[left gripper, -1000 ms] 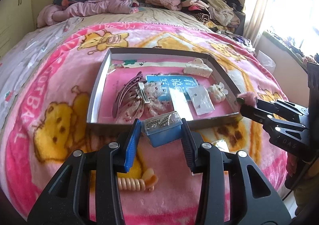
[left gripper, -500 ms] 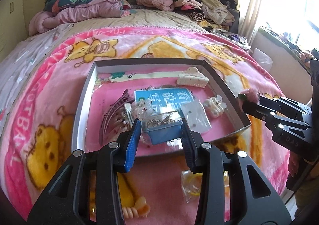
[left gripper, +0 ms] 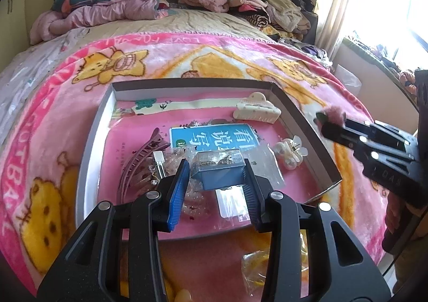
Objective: Organize jewelry
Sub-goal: 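Carry the blue case and pink fluffy clip over the grey box, then lower both items into the box and open both tools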
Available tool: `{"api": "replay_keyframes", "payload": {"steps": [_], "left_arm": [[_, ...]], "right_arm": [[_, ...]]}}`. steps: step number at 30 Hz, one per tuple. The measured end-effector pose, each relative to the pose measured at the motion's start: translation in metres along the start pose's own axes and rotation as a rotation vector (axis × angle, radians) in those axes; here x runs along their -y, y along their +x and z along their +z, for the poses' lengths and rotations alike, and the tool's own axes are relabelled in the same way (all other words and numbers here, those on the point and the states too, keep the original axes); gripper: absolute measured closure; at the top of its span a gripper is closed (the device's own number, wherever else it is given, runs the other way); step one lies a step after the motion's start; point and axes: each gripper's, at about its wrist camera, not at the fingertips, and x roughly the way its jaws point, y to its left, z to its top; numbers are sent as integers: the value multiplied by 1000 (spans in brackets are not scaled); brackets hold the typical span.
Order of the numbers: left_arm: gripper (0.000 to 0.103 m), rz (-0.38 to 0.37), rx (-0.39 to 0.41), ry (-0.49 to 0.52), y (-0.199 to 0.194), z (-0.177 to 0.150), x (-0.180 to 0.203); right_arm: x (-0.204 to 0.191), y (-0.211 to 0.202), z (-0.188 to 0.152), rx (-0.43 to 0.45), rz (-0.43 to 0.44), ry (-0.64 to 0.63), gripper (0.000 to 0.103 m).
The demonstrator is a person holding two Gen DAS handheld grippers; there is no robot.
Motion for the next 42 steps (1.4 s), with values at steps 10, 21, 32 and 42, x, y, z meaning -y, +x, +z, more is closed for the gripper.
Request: {"api": "replay_keyframes", "payload": {"steps": [10,21,32,42], "left_arm": [[72,-22,-19,-6,16,-4,-3],[72,-29,-6,-21,19,-1,-8],[72,-4,-3,-62,21,-1,-24],[66,7,4,-86,18,1,-32]], "right_arm": [[8,36,11,-44,-8,2,70],[11,68,11,-103,-8,10,70],[10,72,4,-125,7,25,65],[9,50,-3,-102,14,37,50]]}}
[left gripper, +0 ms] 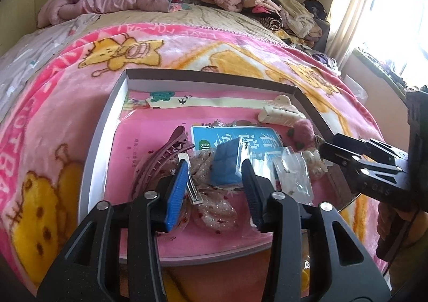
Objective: Organize jewelry
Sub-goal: 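Withdraw both tools from the box toward the last accessories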
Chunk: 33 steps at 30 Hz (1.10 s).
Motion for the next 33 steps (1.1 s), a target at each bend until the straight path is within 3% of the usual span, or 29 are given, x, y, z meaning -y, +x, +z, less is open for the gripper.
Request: {"api": "replay_keyframes", "payload": {"steps": [5,10,15,20,33], "left_arm": [[57,4,6,-6,-8,0,0],[51,14,14,-10,-19,-1,-1],[31,21,33,-17,-37,-1,1],[14,31,35,-29,-50,-4,2],[12,107,11,-27,-77,-34,-3]], "right_arm": [[-3,-15,-5,13,5,-7,43],[-3,-33,-10,37,8,0,28],[-4,-52,-14,68,8,4,18],[-8,-68,-16,86,9,-8,14],[-28,-86,-34,80,56,-52,14]]}}
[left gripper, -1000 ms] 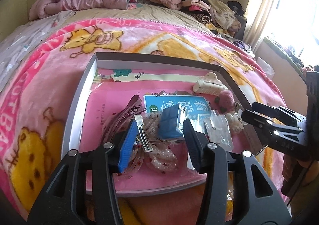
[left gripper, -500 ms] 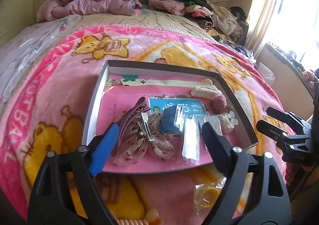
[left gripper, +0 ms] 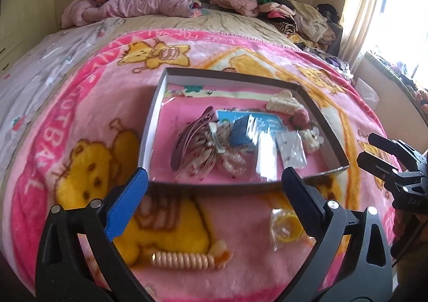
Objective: Organize jewelry
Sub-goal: 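Withdraw both tools from the box toward the last accessories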
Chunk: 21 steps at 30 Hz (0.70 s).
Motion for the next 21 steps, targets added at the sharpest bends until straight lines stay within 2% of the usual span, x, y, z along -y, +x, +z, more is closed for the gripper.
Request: {"api": "replay_keyframes", "payload": {"steps": [15,21], "left_arm": [[12,56,-69,-50,-21,-54,-22],[12,36,-117,-58,-19,-74,-23]], "right_arm": [[-45,18,-37,-93,104,-136,14],[-60,37,-49,-145,134,-209,14]]}}
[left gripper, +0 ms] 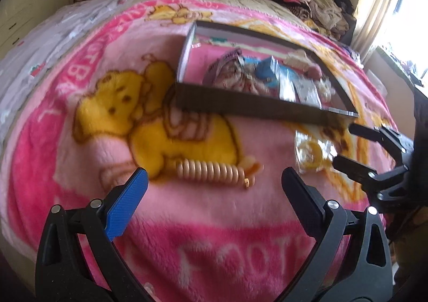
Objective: Organize jewelry
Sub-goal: 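Withdraw both tools from the box toward the last accessories, then grasp the beige coiled hair tie with left tool while right tool grasps the bagged yellow hoops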
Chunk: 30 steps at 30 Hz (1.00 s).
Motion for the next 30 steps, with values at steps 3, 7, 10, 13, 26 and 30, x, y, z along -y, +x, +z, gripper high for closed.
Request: {"api": "replay_keyframes", "payload": {"steps": [3,7,10,13,26,30], "left_arm": [[12,19,-22,24,10,-7,4],[12,49,-27,30,19,-8,3],[12,66,-24,26,26,-8,0],[12,82,-24,45,33,-7,2],[39,124,3,136,42,-5,23],[39,97,5,125,35,-4,23]], "right_arm": [[-3,11,-3,-24,2,-25,14],[-8,27,-9,-51,11,-55,14],[-11,34,-11,-47,4,-78,15],[-13,38,-10,-32,0,-84,24],[-6,25,-6,14,9,-55,54],[-3,14,-8,26,28,-31,54]]}}
